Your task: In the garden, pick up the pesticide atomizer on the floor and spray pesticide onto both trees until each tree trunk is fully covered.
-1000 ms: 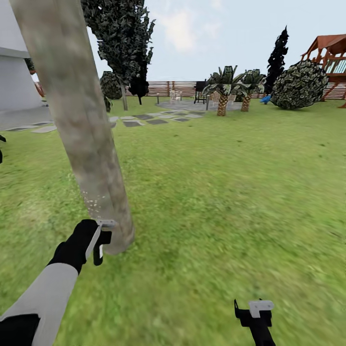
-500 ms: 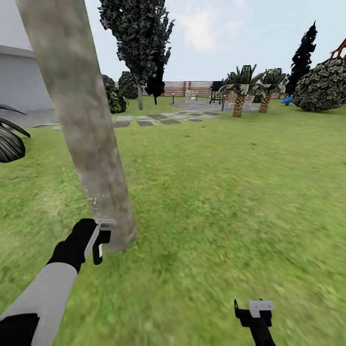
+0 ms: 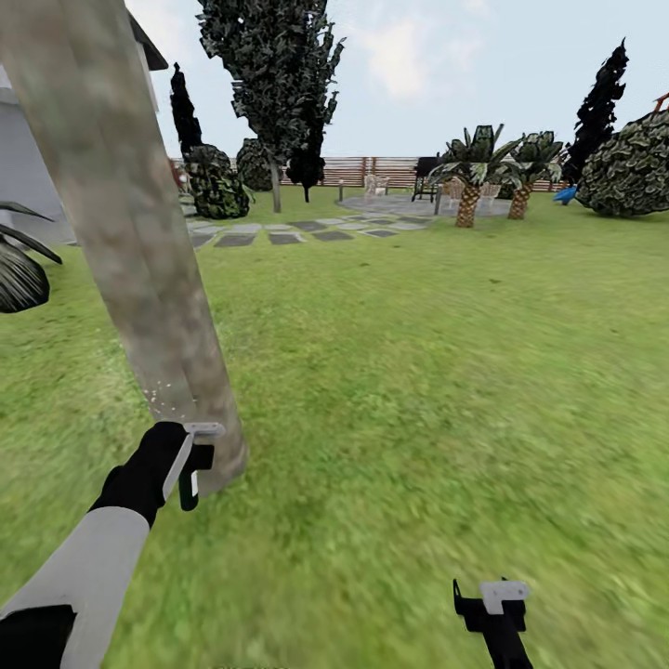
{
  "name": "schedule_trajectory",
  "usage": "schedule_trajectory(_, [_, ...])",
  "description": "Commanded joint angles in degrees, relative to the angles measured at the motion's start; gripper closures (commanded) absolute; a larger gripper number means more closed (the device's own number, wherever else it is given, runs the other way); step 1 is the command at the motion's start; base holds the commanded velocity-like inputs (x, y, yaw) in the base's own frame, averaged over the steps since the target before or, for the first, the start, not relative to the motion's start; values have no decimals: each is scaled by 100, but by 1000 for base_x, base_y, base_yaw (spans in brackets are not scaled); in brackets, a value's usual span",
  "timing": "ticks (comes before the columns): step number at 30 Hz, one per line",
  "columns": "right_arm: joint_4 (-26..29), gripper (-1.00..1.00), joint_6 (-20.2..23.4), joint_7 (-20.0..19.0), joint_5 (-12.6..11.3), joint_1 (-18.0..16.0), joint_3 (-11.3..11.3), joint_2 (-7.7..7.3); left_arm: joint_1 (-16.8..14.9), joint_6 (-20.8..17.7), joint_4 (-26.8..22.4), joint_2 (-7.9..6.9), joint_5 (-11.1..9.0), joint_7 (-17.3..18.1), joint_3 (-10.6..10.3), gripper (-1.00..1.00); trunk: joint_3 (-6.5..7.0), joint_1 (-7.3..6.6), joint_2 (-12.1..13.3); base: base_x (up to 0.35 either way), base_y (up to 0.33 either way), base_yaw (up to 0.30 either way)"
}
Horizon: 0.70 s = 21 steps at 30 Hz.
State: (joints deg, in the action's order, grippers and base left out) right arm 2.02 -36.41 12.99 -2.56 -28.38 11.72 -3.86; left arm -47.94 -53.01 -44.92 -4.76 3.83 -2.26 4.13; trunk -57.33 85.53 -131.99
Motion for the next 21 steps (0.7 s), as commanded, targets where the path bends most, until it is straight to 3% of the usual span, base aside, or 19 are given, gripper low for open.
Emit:
schedule_trajectory(1, [1,-100,-6,28,-26,-1,50,-1,-9,-31,-7,3,39,15,8,100,-5,-1,-2,2,-276,266])
schedule_trajectory(16, [0,-100,-6,28,-17,-1,50,-1,-77,-76,-1,18,45,15,8,100,-5,-1,-2,32,-259,274])
schedule_trajectory(19, [0,-100,-6,28,-20,-1,50,-1,-265,-376,0,40,32,23,5,100,-5,-1,-2,22,-25,275])
schedule_trajectory(21, [0,-100,-6,28,-21,-1,50,-1,-615,-441,12,56,30,20,-10,100,-5,-1,-2,3,-4,274])
